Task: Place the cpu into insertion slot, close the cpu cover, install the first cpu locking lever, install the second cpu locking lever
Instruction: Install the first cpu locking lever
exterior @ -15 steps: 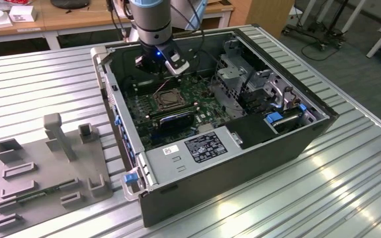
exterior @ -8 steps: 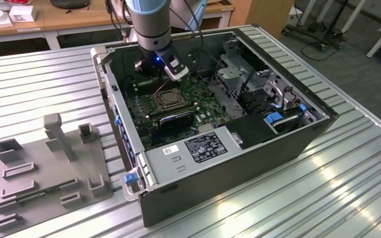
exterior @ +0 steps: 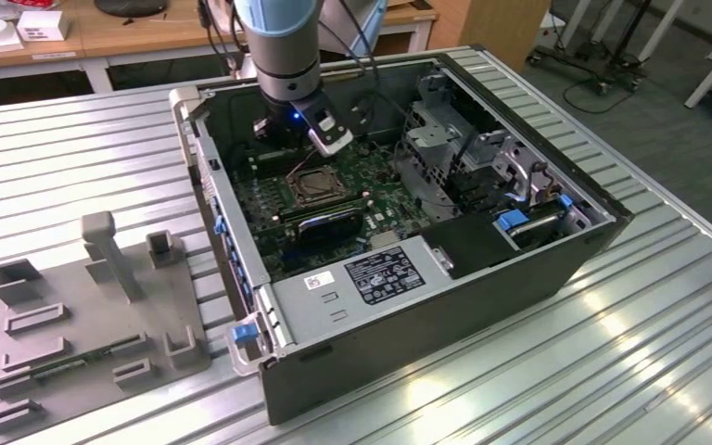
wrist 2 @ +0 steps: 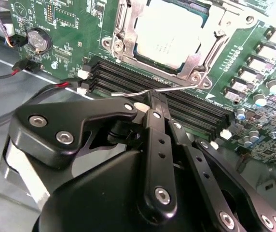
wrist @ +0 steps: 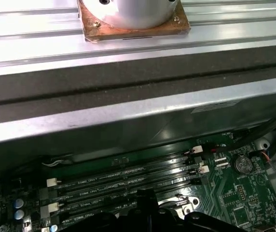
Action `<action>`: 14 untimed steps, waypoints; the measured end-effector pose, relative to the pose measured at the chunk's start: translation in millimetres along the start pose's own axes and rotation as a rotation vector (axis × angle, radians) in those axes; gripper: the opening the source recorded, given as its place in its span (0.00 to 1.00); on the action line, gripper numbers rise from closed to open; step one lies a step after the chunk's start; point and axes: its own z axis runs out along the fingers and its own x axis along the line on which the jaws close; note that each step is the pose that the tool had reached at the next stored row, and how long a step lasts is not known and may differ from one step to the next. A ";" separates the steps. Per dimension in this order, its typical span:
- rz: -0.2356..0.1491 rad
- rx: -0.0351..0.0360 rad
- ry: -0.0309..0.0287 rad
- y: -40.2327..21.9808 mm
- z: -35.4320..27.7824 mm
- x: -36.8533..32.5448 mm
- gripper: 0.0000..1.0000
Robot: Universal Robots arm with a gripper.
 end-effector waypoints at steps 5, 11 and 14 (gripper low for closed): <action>0.000 -0.0001 -0.0001 -0.7 4.4 -2.6 0.11; 0.000 0.0000 -0.0001 -1.1 8.2 -6.1 0.11; 0.000 0.0002 -0.0001 -1.2 9.1 -6.8 0.11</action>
